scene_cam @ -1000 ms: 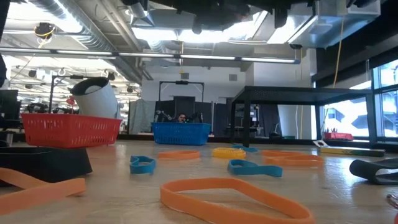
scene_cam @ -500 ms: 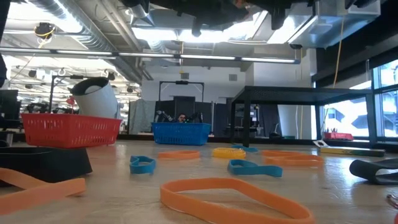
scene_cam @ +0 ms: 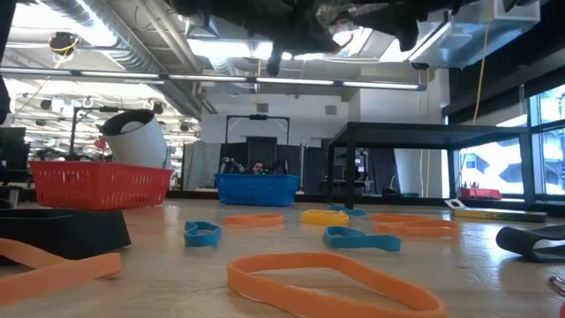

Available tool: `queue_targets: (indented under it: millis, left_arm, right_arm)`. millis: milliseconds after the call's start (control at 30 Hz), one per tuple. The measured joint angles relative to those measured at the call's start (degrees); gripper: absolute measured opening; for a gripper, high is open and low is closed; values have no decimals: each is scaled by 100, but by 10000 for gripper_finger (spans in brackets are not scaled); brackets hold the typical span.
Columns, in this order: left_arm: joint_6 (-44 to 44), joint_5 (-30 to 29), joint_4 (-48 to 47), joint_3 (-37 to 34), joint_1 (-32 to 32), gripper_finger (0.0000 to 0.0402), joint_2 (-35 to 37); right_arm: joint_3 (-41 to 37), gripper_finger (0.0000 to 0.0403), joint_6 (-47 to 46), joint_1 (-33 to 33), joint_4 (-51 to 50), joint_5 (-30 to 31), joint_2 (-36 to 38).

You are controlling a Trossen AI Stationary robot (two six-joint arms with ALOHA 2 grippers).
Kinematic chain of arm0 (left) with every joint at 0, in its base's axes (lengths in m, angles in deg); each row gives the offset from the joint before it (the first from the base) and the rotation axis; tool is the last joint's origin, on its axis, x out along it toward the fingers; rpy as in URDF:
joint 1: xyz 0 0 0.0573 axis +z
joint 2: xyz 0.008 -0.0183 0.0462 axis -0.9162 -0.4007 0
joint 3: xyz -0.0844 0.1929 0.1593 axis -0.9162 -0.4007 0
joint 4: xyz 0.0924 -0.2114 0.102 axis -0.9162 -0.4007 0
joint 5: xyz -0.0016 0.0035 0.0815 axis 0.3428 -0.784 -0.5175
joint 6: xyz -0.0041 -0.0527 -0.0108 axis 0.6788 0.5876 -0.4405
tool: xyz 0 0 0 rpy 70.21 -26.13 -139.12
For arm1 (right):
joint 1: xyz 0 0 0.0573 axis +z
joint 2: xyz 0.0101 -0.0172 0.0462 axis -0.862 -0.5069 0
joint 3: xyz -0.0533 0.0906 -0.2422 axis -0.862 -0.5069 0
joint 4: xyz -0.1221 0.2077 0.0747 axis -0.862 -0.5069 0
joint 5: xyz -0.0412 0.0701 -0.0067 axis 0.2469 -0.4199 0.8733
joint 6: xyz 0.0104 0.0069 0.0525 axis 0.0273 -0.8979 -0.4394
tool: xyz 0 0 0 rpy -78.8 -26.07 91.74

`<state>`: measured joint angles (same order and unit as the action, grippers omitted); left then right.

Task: Pick & Place Office Desk Supplies
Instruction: Put the orange rubber band into the blue bin

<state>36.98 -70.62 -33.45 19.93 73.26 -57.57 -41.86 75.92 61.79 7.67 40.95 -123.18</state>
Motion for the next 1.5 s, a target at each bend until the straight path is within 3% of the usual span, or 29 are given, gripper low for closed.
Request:
queue_targets:
  millis: [333,500,667,1000,1133,1300,1500]
  left_arm:
    - [338,104,-1504,0,736,3,2]
    - [333,-357,-2512,0,1141,1,2]
    - [329,-537,-3612,-6,1516,4,-39]
    - [490,-391,-3733,-297,1811,5,-611]
    - [560,-401,-3627,-296,1802,6,-772]
    - [574,-446,-3620,-293,1793,13,-772]
    - [483,-537,-3634,-291,1786,57,-732]
  right_arm:
    - [0,227,-33,-152,-1082,113,393]
    - [0,217,-90,-158,-1404,601,396]
    - [0,210,-132,-158,-1643,695,396]
    - [0,208,-132,-152,-1981,923,394]
    - [0,208,-606,-91,-2372,917,394]
    - [0,208,-1453,-77,-3296,553,394]
    - [0,207,-2632,-75,-4518,-583,385]
